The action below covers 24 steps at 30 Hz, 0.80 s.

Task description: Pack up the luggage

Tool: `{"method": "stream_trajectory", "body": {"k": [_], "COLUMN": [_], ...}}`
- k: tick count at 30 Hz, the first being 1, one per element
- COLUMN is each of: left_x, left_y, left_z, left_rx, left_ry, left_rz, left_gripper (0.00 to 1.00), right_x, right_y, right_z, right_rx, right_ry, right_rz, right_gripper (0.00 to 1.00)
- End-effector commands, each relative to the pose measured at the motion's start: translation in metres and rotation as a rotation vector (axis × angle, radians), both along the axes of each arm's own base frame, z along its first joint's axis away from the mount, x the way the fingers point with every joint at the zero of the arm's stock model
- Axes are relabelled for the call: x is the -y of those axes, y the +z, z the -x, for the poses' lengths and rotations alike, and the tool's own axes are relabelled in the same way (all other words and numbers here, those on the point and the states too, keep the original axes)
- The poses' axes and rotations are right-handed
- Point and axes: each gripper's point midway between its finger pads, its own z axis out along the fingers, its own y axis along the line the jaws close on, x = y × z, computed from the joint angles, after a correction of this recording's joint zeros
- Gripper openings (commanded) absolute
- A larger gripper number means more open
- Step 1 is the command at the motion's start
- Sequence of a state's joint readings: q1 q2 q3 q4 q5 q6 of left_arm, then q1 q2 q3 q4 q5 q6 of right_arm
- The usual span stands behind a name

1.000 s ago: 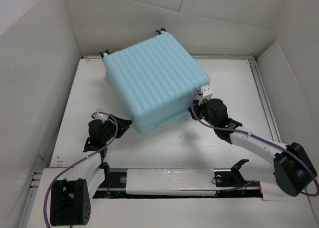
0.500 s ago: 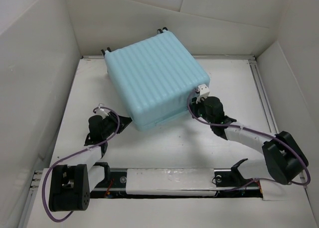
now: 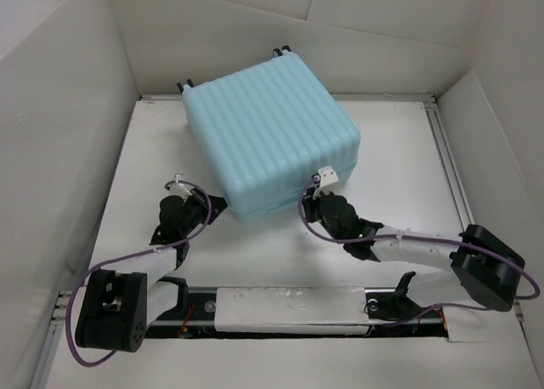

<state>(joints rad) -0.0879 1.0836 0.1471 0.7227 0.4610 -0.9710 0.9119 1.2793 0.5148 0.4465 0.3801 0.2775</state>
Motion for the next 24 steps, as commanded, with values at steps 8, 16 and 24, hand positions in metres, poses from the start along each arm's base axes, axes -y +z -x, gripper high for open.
{"method": "stream_trajectory", "body": {"k": [8, 16, 24], "left_x": [0.067, 0.075, 0.077], "left_y": [0.087, 0.121, 0.153], "left_z": [0.004, 0.034, 0.047], "left_rx": [0.236, 0.257, 0.285], "left_ry": [-0.22, -0.345, -0.384], "left_rz": [0.158, 0.167, 0.181], "left_gripper": [0.0, 0.0, 0.0], "right_x": [-0.192, -0.217, -0.222], "right_y": [0.03, 0.036, 0.043], "right_z": [0.125, 0.131, 0.127], "right_rx": [-0.063, -0.036, 0.021], "right_ry": [0.437, 0.487, 0.426], "right_rz": [-0.098, -0.179, -0.336], "right_gripper": [0.0, 0.0, 0.0]}}
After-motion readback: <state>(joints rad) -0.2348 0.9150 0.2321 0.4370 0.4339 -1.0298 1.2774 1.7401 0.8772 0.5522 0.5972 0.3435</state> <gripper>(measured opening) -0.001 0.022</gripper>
